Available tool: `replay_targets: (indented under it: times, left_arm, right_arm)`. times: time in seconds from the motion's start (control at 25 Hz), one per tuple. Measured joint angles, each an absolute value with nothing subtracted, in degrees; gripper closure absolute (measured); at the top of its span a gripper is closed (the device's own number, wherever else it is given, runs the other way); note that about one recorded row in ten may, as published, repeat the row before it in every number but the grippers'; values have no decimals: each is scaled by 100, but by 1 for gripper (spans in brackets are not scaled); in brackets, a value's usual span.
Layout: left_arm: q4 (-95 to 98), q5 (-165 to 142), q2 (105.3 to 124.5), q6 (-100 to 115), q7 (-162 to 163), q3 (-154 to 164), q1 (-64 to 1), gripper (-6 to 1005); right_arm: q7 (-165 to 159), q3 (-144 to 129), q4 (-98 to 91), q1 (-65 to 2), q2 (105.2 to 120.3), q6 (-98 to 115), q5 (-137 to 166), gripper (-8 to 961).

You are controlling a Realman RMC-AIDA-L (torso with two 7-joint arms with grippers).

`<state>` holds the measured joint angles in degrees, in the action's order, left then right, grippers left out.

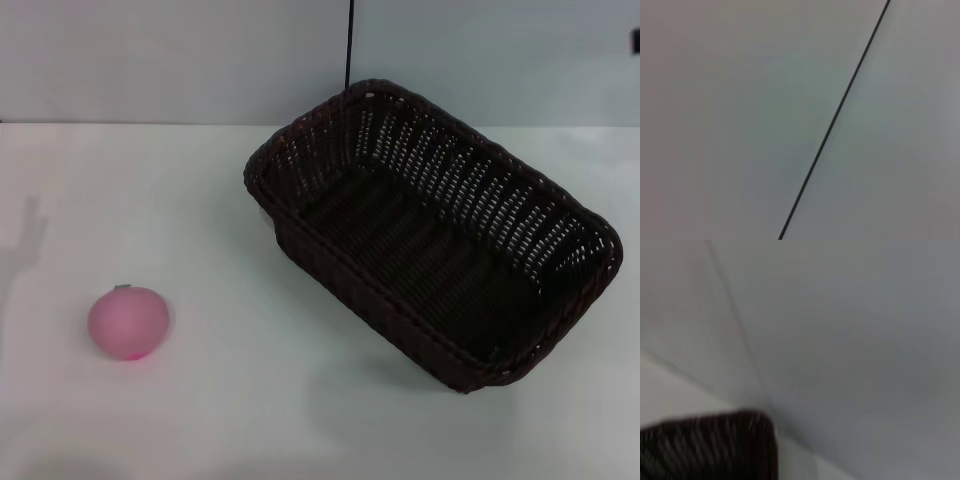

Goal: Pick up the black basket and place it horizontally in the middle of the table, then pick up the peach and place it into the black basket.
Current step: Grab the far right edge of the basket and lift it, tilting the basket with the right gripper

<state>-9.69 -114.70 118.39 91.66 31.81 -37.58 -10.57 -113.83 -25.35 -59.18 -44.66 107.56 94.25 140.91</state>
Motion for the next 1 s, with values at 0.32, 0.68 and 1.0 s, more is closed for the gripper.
replay_targets:
  times: [0.32, 0.68, 1.0]
  left_arm:
    - [-966, -11470, 11846, 9156, 3233, -3673, -1061, 212]
    - [-973, -11470, 11854, 9059, 3235, -3629, -1086, 210]
    - [-1029, -11469, 11856, 9024, 3235, -3559, -1099, 209]
  right_arm:
    - [-11446, -3674, -5565, -4817, 10827, 9349, 14435, 150]
    - [-11010, -3732, -5198, -4610, 11279, 8832, 14248, 151]
    - [-10834, -3855, -4679, -4587, 11376, 8401, 14254, 152]
